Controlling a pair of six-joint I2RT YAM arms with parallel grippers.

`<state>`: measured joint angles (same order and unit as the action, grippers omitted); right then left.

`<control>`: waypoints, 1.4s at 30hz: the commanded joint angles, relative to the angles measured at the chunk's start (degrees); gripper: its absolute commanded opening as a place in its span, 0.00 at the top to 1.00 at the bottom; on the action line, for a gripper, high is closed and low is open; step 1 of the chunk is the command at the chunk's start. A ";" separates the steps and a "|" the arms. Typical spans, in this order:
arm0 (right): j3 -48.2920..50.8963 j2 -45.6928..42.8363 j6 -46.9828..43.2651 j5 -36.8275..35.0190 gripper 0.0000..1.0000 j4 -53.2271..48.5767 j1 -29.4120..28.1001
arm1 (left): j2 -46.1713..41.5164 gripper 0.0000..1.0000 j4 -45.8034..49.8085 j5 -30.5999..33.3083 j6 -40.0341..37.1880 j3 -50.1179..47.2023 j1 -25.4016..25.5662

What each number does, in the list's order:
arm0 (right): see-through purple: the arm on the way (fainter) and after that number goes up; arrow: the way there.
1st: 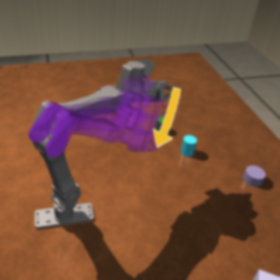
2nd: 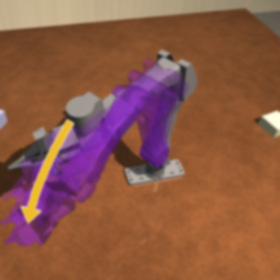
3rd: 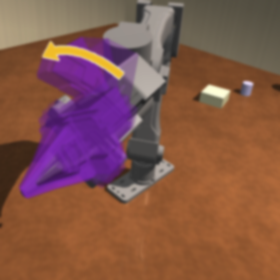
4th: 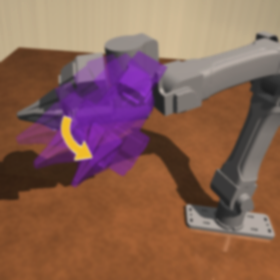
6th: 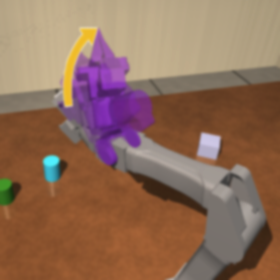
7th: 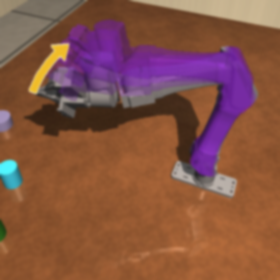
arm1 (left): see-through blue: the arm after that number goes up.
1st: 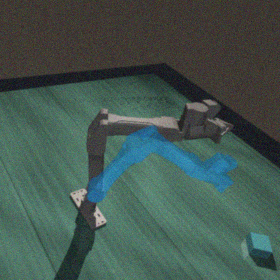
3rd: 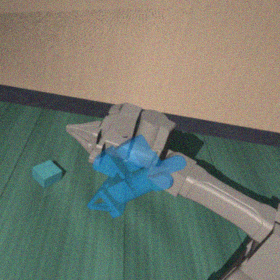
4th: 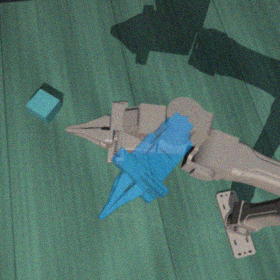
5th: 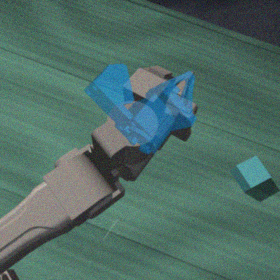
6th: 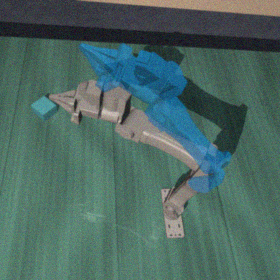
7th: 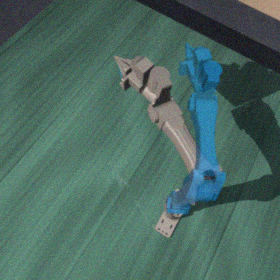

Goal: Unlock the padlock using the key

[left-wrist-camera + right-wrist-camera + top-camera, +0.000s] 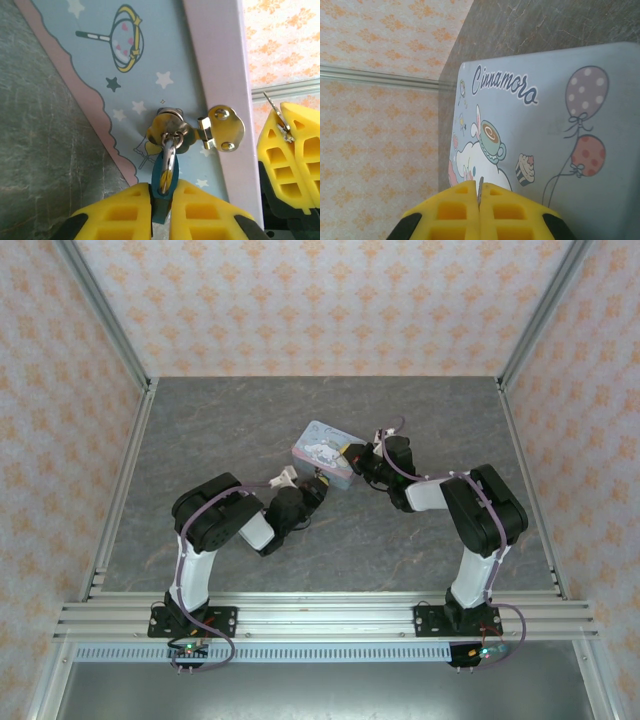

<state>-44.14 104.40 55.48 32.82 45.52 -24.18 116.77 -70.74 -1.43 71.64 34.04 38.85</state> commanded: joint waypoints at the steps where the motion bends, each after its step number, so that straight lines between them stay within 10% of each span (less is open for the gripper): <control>1: 2.47 -0.59 -0.01 2.06 1.00 -6.29 -0.36 | -1.44 0.99 6.35 -1.34 0.97 0.33 -1.19; 21: 28.76 -25.79 -0.61 8.19 1.00 5.02 -2.57 | -13.19 1.00 17.15 -18.25 8.50 0.67 -4.05; 42: 31.86 -26.08 0.81 -7.78 1.00 15.70 -7.61 | -18.68 1.00 9.51 -13.86 18.55 -0.60 -2.20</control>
<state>-11.16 76.20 55.99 28.21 55.27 -30.63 99.55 -56.86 -16.23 88.62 32.51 36.03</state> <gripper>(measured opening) 0.041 0.044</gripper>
